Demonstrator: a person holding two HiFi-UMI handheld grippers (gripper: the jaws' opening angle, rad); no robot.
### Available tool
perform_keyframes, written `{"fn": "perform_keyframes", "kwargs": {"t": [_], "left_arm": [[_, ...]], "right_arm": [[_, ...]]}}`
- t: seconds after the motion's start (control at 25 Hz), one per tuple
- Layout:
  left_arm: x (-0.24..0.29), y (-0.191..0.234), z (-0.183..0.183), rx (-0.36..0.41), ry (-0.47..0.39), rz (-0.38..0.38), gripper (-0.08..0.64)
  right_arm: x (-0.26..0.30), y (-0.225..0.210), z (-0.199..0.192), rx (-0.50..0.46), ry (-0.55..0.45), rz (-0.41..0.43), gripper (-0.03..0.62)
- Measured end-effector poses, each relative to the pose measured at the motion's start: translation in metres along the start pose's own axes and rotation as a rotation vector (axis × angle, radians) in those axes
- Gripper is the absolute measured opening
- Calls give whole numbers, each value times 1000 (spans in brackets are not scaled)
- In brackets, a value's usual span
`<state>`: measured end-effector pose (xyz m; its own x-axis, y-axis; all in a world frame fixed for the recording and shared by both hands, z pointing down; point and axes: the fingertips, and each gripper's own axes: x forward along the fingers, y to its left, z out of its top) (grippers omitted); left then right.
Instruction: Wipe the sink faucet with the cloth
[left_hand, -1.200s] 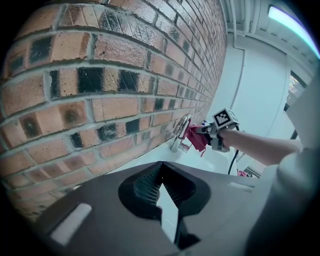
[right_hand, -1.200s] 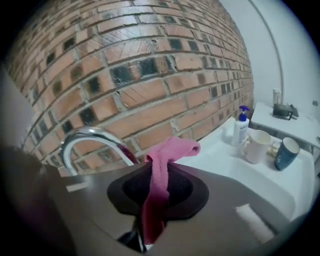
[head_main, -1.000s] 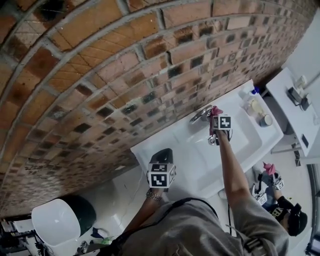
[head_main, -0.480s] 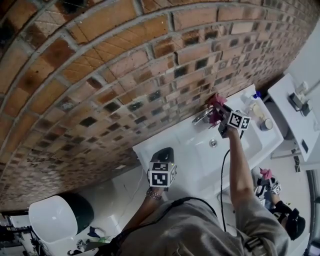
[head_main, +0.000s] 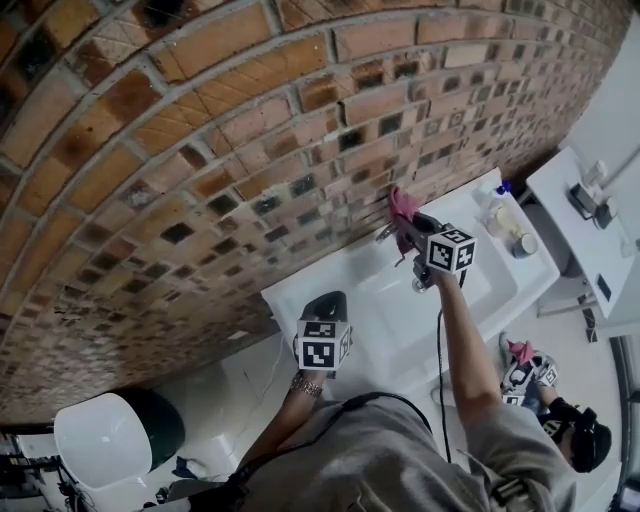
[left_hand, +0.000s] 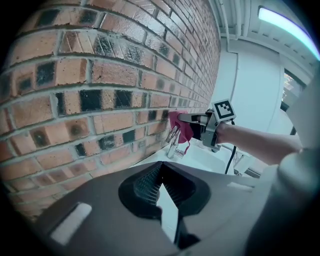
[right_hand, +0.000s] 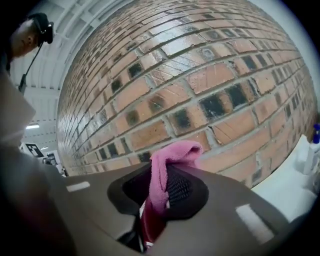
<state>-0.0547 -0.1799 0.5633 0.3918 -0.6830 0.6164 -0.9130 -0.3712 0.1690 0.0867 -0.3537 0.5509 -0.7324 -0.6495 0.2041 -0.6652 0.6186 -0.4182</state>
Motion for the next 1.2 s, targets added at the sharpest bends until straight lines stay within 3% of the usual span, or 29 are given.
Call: {"fn": "perform_keyframes", "kwargs": {"t": [0.2,0.28,0.36,0.48,0.56,0.72,0.88,0.96,1.2], "left_arm": [[-15,-11,-6,13,-2,8,20],[-24,-16,-7,12,-11,15,20],[-35,-21,-12,6,-16,27,20],[-55,-25,-30,-11,-5,56,20],[-72,-30,-47,-20,7,66,20],[-98,-20,-84,-67,26,108,20],[-112,-36,-105,-80,14,51,20],[-127,-49,-112,-66,-6,9,20],[-190,-73,-156,-42,-58,-67,20]], "right_arm": [[18,38,-35,-141,129,-3,57],[22,44,-49,-144,179,-22,55],[26,44,-81,-159,295,-40,55],[16,18,-147,-80,478,-166,57],[-6,10,-160,29,445,-226,57],[-39,59,-142,129,241,-165,57],[-91,115,-138,224,106,-207,69],[-112,149,-143,232,86,-200,64],[-157,254,-156,126,46,-203,63]]}}
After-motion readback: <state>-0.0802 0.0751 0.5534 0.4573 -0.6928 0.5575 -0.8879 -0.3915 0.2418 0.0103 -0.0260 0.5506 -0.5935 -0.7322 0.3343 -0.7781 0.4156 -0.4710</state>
